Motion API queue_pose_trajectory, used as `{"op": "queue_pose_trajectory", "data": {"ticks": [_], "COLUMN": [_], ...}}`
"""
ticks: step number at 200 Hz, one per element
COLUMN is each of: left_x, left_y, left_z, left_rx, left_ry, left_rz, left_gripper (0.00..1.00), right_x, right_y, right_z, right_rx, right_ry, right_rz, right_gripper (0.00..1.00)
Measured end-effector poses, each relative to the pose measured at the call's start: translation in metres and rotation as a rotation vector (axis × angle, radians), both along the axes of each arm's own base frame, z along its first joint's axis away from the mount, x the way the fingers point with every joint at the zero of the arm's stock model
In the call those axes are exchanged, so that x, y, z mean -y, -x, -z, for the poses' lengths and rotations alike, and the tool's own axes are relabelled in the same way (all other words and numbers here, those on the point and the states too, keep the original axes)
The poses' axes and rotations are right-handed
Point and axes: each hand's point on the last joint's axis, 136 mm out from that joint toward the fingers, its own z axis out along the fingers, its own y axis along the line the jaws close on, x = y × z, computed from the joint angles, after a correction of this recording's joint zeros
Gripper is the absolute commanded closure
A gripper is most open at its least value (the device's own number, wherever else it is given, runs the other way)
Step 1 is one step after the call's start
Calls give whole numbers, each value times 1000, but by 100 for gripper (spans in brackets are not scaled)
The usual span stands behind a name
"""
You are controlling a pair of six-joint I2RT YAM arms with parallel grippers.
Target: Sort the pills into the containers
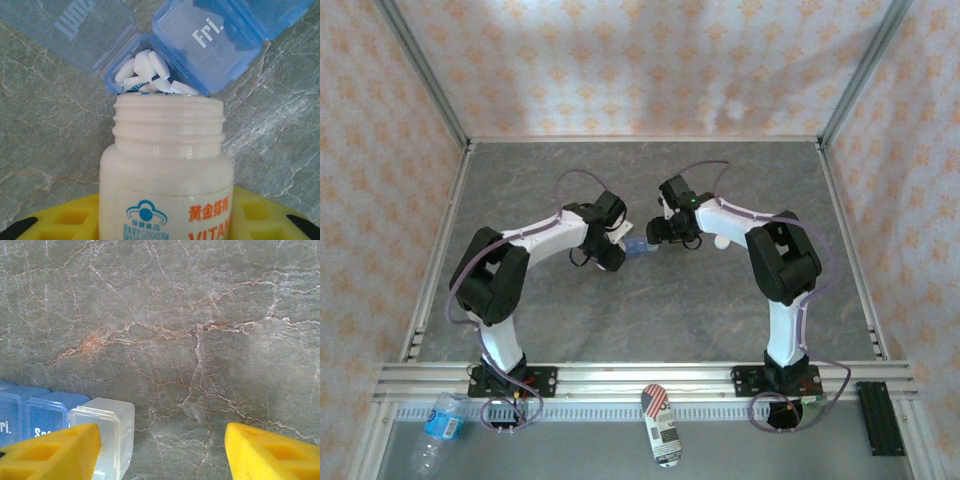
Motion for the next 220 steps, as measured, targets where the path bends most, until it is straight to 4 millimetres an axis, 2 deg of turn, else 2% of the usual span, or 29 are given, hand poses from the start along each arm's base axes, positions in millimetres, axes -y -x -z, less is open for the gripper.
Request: {"op": "queue_pose_trajectory", "data": {"ticks": [100, 174, 203, 220], "left_x": [2, 13, 14, 15], "left_y": [11, 8, 6, 5], "left_z": [-7, -31, -49, -66], "left_rx": [71, 210, 303, 383], "left_ry": [103, 227, 284, 333], "left_rz": [8, 31, 37, 35], "left_gripper": [100, 100, 100, 100], "right_x": [0, 1, 1, 3], "right_y": [0, 0, 1, 1], "right_z": [0, -1, -2, -4], "right_rx": [-1, -7, -16, -21], "right_ry": [-1, 4, 8, 15], "right_rz": [3, 5, 11, 21], "right_gripper": [33, 33, 33, 33]}}
